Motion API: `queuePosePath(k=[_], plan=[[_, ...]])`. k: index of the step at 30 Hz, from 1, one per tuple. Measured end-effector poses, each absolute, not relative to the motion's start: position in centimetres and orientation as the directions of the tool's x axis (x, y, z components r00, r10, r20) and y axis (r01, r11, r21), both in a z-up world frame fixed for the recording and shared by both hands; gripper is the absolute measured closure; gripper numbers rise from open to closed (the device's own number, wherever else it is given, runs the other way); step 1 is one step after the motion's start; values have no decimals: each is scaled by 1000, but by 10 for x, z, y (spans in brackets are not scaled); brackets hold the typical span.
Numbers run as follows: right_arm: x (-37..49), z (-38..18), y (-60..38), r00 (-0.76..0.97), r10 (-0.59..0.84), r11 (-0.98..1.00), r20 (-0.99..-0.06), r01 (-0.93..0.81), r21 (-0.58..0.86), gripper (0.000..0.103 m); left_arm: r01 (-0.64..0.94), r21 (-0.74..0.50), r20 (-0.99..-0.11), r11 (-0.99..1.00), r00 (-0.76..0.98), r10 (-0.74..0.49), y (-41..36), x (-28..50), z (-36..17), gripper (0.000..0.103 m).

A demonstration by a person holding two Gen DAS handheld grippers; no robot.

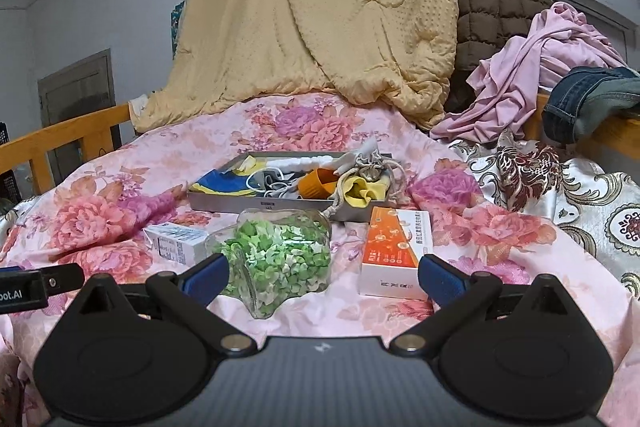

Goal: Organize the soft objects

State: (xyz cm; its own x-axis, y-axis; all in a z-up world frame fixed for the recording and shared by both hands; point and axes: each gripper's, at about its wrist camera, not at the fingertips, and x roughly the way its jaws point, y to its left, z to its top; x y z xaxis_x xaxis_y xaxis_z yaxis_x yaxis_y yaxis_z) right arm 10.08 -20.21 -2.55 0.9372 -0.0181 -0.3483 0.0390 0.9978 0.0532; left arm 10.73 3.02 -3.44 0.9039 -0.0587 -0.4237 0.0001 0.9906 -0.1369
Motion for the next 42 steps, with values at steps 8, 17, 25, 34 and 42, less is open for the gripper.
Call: queuePosePath(k=[8, 17, 25, 34, 42], plan=[[106, -32, -195, 925, -5, 1000, -380, 16, 27, 0, 2, -121, -434, 993, 899, -54, 28, 108, -41, 1], [106, -35, -192, 927, 4, 1000, -375, 3, 19, 0, -12, -109, -442, 994, 896, -38, 31, 109, -46, 1], [112, -41, -188, 922, 27, 999, -387, -9, 47, 0, -16, -92, -435, 996, 900, -25, 33, 108, -47, 1], [116, -48, -187, 918, -11, 999, -396, 26, 32, 0, -28, -66, -435, 997, 900, -3, 34, 110, -50, 1], [115, -49, -183, 918, 10, 1000, -397, 2, 30, 0, -42, -78, -431, 996, 902, 4, 37, 111, -50, 1]])
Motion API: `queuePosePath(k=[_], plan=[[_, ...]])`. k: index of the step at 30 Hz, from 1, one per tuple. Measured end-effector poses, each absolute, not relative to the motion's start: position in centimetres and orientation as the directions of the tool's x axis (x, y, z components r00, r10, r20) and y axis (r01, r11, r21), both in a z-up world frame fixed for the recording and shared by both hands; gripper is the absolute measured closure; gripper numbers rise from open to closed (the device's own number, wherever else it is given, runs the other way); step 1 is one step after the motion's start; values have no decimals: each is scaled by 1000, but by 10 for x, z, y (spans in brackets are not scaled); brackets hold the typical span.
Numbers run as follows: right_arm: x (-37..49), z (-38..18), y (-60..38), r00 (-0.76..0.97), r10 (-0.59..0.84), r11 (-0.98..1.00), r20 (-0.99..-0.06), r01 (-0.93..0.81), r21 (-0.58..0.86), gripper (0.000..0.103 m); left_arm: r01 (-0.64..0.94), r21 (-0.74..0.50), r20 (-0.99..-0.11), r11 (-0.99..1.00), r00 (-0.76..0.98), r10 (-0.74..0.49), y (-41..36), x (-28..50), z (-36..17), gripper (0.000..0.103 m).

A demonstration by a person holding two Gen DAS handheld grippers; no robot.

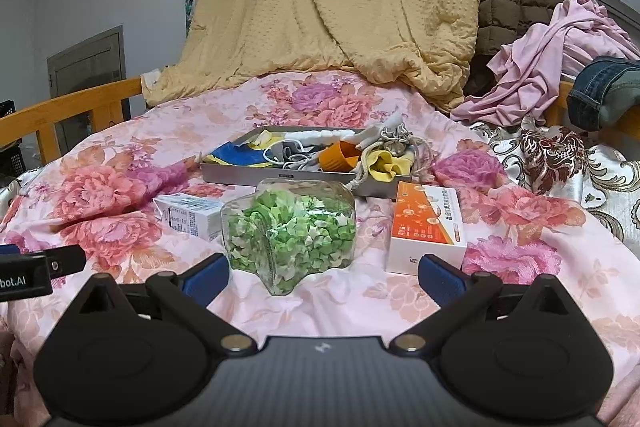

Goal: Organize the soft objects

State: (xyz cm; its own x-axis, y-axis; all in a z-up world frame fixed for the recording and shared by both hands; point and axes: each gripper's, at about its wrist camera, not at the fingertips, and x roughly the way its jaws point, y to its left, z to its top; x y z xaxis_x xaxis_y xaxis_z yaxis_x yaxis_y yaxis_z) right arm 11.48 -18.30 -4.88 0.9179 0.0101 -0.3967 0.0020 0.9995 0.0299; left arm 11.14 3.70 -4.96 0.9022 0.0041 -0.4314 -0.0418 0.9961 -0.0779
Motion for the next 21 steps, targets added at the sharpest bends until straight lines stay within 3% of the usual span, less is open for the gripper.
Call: queuePosePath(k=[21], plan=[[119, -53, -185, 906, 15, 999, -422, 4, 44, 0, -27, -56, -429, 998, 903, 1, 34, 111, -51, 1]])
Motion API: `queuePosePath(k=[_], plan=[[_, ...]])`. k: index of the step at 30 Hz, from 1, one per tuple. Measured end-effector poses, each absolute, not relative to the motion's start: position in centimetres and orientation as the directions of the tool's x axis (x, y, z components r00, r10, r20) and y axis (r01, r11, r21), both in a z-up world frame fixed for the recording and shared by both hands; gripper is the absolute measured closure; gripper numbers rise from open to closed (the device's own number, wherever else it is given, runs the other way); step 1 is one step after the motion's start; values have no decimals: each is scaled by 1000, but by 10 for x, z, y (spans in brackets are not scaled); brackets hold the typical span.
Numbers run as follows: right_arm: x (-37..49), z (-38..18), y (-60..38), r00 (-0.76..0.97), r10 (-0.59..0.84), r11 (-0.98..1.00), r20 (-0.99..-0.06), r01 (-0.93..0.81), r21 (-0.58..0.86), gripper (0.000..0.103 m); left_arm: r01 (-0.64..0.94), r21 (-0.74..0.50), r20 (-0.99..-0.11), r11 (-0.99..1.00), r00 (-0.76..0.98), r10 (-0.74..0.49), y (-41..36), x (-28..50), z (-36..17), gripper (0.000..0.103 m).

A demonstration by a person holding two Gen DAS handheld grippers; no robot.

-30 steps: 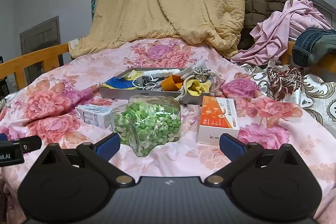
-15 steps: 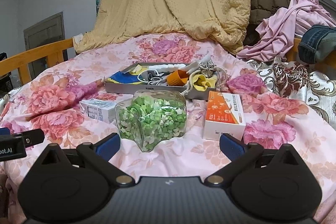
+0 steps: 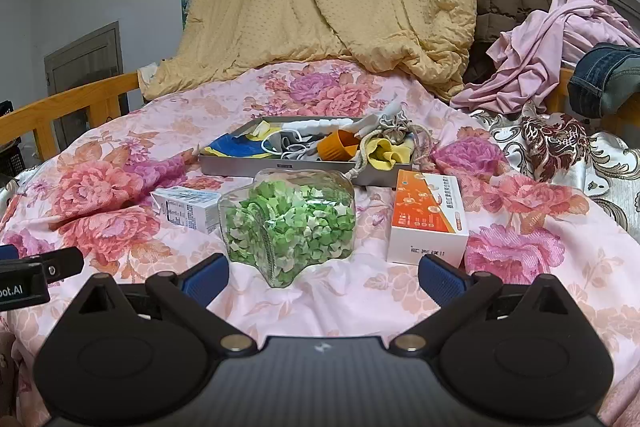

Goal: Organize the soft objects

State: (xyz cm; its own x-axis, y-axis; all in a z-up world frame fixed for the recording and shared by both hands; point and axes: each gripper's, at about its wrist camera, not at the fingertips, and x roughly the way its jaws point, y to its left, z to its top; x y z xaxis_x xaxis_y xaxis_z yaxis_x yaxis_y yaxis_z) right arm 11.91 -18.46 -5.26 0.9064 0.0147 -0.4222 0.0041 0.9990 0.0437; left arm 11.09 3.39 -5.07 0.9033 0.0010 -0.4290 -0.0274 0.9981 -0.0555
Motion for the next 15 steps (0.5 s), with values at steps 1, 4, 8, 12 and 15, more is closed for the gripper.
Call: queuePosePath(k=[1, 4, 8, 12, 15], plan=[[119, -53, -185, 906, 15, 999, -422, 4, 44, 0, -26, -54, -429, 998, 903, 0, 34, 111, -51, 1], [119, -53, -185, 906, 14, 999, -423, 5, 44, 0, -27, -54, -429, 998, 903, 1, 33, 110, -51, 1], [119, -53, -185, 906, 14, 999, -423, 4, 44, 0, -27, -55, -429, 998, 903, 1, 33, 110, -51, 1], [119, -53, -185, 906, 14, 999, -422, 5, 44, 0, -27, -55, -428, 998, 904, 1, 33, 110, -51, 1], [119, -52, -185, 906, 15, 999, -422, 4, 44, 0, -27, -55, -428, 998, 904, 1, 33, 110, -51, 1]])
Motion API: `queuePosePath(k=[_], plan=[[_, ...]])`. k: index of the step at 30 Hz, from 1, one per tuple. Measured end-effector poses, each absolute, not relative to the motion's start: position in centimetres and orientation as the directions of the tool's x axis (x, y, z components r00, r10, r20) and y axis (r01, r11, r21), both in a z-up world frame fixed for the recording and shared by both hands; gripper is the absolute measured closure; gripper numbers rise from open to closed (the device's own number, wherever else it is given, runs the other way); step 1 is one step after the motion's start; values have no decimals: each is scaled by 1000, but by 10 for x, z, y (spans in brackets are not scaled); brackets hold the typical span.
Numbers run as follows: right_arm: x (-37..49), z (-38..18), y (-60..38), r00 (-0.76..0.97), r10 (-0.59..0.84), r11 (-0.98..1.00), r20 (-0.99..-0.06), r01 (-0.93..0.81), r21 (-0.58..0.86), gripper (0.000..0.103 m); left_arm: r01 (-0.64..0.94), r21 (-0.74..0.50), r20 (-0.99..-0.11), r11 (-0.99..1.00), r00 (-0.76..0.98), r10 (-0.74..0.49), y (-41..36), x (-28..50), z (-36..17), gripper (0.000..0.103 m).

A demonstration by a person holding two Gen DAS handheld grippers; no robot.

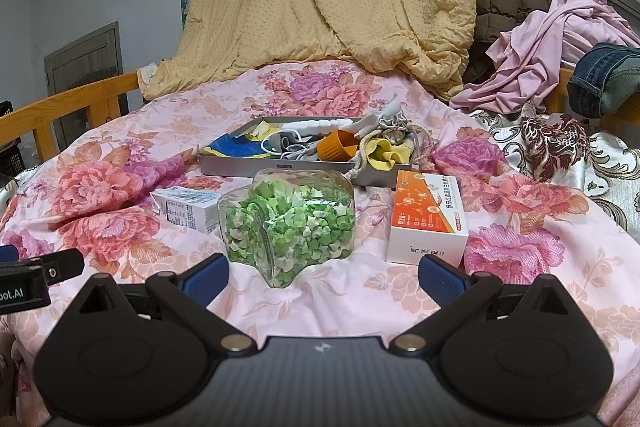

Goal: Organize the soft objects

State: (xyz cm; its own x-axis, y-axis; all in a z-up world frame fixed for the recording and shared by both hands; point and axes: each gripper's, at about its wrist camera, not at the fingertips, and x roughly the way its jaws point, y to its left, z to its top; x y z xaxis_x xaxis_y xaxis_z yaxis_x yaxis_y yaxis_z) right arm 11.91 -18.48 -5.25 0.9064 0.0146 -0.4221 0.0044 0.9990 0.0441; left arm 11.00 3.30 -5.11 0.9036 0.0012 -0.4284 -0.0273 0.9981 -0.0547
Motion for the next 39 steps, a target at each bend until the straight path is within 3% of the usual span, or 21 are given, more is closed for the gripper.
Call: queuePosePath(k=[39], plan=[[119, -53, -185, 904, 13, 999, -427, 7, 45, 0, 9, -21, -433, 1000, 901, -17, 24, 103, -52, 1]])
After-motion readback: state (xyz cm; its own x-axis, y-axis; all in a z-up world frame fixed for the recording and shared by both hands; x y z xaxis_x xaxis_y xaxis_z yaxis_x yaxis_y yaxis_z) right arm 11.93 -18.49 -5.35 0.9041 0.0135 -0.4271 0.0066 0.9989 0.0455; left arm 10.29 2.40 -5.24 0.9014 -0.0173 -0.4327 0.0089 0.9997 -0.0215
